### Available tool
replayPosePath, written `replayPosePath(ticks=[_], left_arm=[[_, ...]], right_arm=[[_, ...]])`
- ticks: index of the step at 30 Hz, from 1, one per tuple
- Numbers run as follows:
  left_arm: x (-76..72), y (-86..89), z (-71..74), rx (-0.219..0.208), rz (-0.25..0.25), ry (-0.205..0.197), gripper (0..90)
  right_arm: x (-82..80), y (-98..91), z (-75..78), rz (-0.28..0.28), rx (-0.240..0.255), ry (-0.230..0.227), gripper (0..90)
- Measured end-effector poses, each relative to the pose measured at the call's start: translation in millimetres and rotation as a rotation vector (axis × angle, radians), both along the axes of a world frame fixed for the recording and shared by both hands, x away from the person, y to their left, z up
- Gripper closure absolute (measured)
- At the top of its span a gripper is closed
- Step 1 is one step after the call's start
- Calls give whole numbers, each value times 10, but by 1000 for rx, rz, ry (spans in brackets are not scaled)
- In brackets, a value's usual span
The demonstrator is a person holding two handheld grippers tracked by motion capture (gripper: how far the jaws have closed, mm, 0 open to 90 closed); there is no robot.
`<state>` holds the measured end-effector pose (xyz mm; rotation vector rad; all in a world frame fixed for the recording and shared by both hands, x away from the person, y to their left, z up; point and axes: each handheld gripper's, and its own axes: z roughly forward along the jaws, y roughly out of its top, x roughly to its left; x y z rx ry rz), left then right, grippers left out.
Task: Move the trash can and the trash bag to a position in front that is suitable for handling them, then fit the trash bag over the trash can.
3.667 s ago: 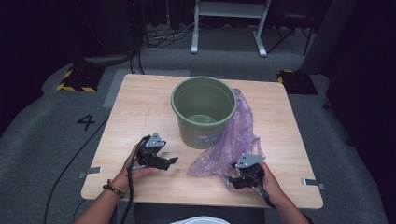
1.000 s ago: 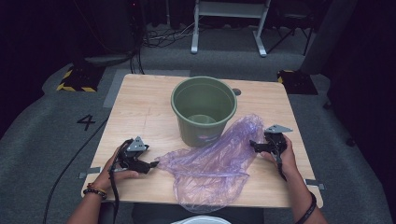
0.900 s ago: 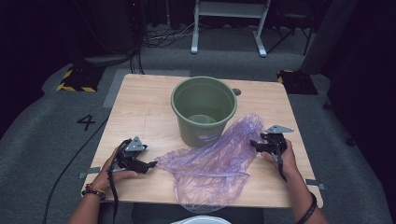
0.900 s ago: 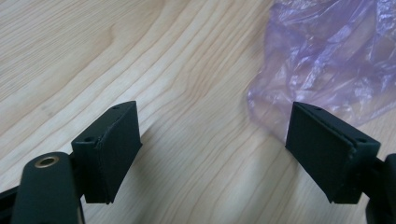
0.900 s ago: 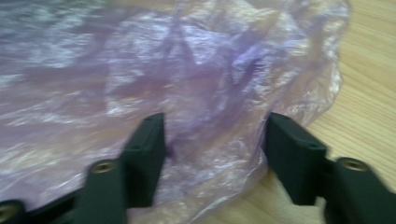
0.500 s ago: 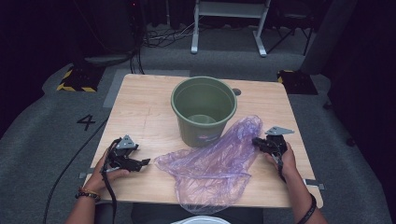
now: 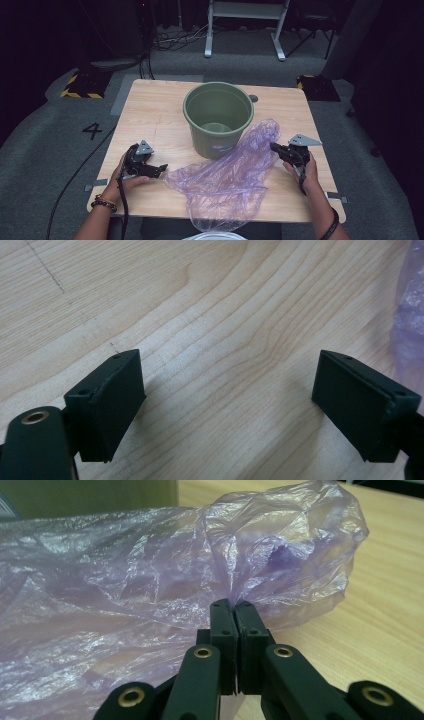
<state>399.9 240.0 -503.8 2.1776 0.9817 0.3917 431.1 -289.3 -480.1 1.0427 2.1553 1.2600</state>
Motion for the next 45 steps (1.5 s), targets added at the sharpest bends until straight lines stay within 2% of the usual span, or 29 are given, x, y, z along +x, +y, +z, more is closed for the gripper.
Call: replayPosePath(ticks=[2, 4, 5, 6, 19, 20, 23, 25, 27, 29, 30, 33, 34, 37, 38, 40, 42, 43, 45], left_arm=[[9, 4, 2, 7, -7, -6, 126], [10, 2, 1, 5, -7, -4, 126], [9, 2, 1, 5, -7, -5, 126], [10, 3, 1, 6, -8, -5, 125], [11, 5, 1, 5, -11, -4, 125], [13, 8, 2, 6, -15, -4, 125], [14, 10, 3, 7, -16, -4, 124], [5, 15, 4, -7, -19, -9, 148], [5, 17, 9, -13, -21, -5, 165], [-1, 9, 32, -38, -31, -19, 165], [-10, -25, 65, -41, -54, -32, 166], [-25, -88, 102, -32, -76, -41, 167], [-36, -144, 157, -52, -102, -47, 166], [-51, -193, 220, -61, -120, -59, 165], [-81, -247, 297, -87, -145, -78, 165], [-95, -271, 322, -91, -157, -85, 166], [-117, -318, 348, -82, -172, -96, 162], [-122, -329, 353, -74, -178, -100, 162], [-125, -342, 352, -67, -177, -94, 162]], right_arm=[[-27, -3, 49, 6, 21, -33, 888], [-35, -2, 62, 5, 25, -39, 888], [-61, -5, 99, 8, 42, -65, 889], [-69, -3, 109, 11, 49, -68, 890], [-133, 80, 291, 20, 68, -155, 891], [-149, 99, 345, 26, 73, -176, 892], [-161, 120, 410, 34, 78, -199, 892], [-203, 158, 516, 51, 93, -234, 892], [-219, 171, 553, 58, 97, -246, 892], [-256, 195, 634, 71, 110, -277, 893], [-295, 229, 713, 86, 123, -299, 894], [-324, 259, 776, 103, 127, -321, 895], [-357, 300, 851, 123, 131, -347, 895], [-382, 336, 911, 141, 131, -368, 896], [-404, 380, 968, 151, 129, -385, 896], [-416, 400, 999, 161, 129, -394, 897], [-470, 456, 1098, 194, 133, -424, 898], [-470, 456, 1098, 194, 133, -424, 898], [-530, 518, 1203, 233, 135, -455, 898]])
